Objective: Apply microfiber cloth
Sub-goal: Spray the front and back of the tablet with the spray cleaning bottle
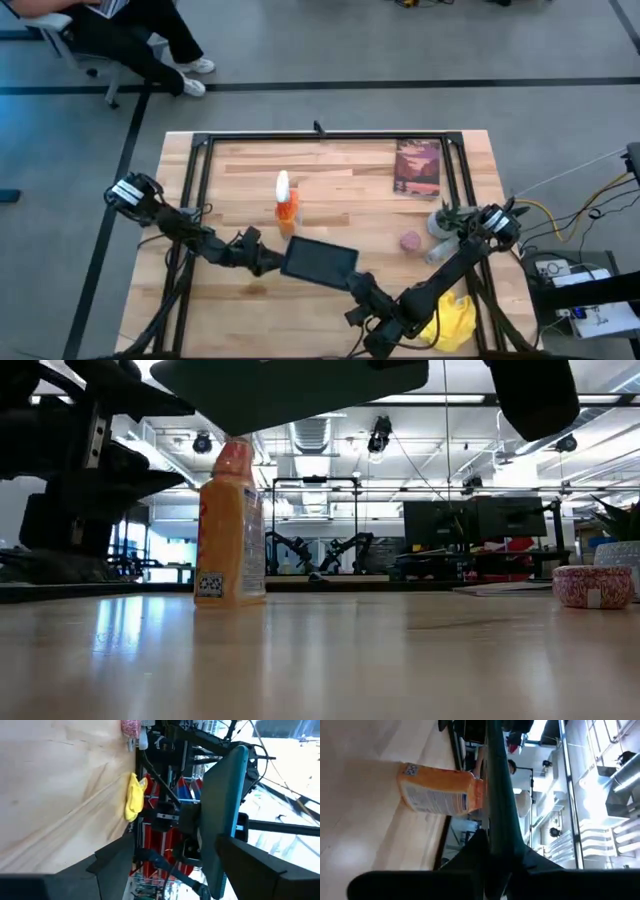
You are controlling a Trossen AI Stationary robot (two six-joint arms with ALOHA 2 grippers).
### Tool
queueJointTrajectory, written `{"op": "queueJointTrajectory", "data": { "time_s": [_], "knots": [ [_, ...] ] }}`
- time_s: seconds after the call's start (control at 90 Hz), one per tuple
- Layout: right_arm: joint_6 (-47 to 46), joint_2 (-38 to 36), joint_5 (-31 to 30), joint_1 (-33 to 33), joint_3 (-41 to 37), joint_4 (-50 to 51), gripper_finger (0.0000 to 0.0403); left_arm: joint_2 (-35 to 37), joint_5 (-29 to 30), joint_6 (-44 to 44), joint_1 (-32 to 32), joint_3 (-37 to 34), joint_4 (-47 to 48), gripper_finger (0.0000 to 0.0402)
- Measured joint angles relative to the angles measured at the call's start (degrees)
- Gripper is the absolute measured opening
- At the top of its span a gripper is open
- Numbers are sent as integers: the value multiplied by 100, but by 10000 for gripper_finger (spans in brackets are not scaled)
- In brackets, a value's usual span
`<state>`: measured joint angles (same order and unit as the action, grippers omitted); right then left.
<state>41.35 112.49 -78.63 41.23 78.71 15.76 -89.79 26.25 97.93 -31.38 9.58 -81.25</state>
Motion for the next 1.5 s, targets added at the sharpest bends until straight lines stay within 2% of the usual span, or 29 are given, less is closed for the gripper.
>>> {"op": "queueJointTrajectory", "data": {
  "time_s": [0.122, 0.478, 0.822, 0.9, 1.167, 1.333, 1.5],
  "knots": [
    [-450, 0, 43, 122, -4, 23, 18, 16, -185, -113, 0, 1, -9, 268],
    [-969, 22, -47, 284, -179, 61, 18, 38, -124, -142, 75, 2, -33, 268],
    [-1175, 22, 539, -107, -325, -78, 18, 51, -115, -90, 125, 2, -87, 268],
    [-991, 22, 535, -175, -325, -245, 18, 51, -115, -91, 125, 2, -87, 268],
    [485, 289, 695, -387, -323, -1357, 18, 51, -129, -95, 127, 119, -41, 268],
    [556, 402, 626, -481, -324, -1386, 18, 51, -168, -148, 132, 221, 55, 260],
    [533, 420, 625, -450, -325, -1390, 18, 49, -292, -141, 130, 229, 233, 216]
  ]
}}
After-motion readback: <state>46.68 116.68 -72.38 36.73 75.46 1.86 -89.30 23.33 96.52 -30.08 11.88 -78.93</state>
